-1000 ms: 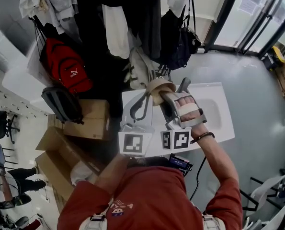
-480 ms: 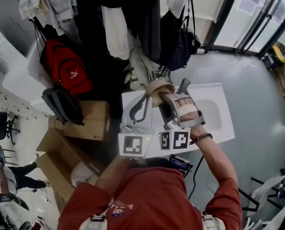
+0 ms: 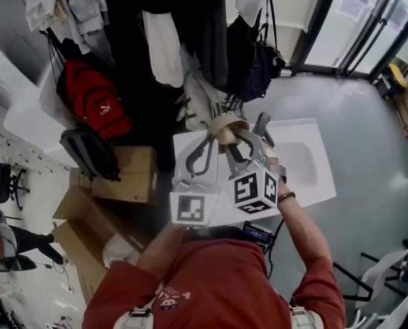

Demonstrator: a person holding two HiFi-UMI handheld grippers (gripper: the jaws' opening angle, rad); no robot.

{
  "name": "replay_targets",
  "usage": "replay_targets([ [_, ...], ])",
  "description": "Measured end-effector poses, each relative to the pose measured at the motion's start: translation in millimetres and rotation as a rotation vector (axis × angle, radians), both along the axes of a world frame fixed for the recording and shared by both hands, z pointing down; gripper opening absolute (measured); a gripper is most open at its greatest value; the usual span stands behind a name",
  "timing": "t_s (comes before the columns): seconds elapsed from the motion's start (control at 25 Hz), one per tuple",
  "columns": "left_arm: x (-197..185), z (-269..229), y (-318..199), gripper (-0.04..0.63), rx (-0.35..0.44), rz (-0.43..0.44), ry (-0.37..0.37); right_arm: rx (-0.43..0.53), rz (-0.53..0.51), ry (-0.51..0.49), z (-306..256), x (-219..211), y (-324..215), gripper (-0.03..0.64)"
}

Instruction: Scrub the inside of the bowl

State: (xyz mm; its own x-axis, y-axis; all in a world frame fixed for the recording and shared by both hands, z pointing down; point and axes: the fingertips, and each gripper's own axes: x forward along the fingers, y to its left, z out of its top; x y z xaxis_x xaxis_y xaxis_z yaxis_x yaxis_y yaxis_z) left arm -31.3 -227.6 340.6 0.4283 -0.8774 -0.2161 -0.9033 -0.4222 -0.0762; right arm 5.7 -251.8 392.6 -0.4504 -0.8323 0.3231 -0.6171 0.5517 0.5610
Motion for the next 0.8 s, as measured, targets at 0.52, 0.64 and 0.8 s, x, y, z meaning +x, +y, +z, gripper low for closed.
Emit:
replay_targets([
  [0.52,-1,-3,1,0.034,0.02,-0.005,0.0,-0.354,0.132,-0.583,-4,10,-10,0.077],
  [0.64,-1,-3,3,0.034,0.021,-0.006,0.003,-0.413,0.148,-0.684,-2,11,-9,0.077],
  [0.8,-3,-3,4,0.034,0.021,-0.009,0.01,-0.534,0.162,-0.865,0,12,-9,0.077],
])
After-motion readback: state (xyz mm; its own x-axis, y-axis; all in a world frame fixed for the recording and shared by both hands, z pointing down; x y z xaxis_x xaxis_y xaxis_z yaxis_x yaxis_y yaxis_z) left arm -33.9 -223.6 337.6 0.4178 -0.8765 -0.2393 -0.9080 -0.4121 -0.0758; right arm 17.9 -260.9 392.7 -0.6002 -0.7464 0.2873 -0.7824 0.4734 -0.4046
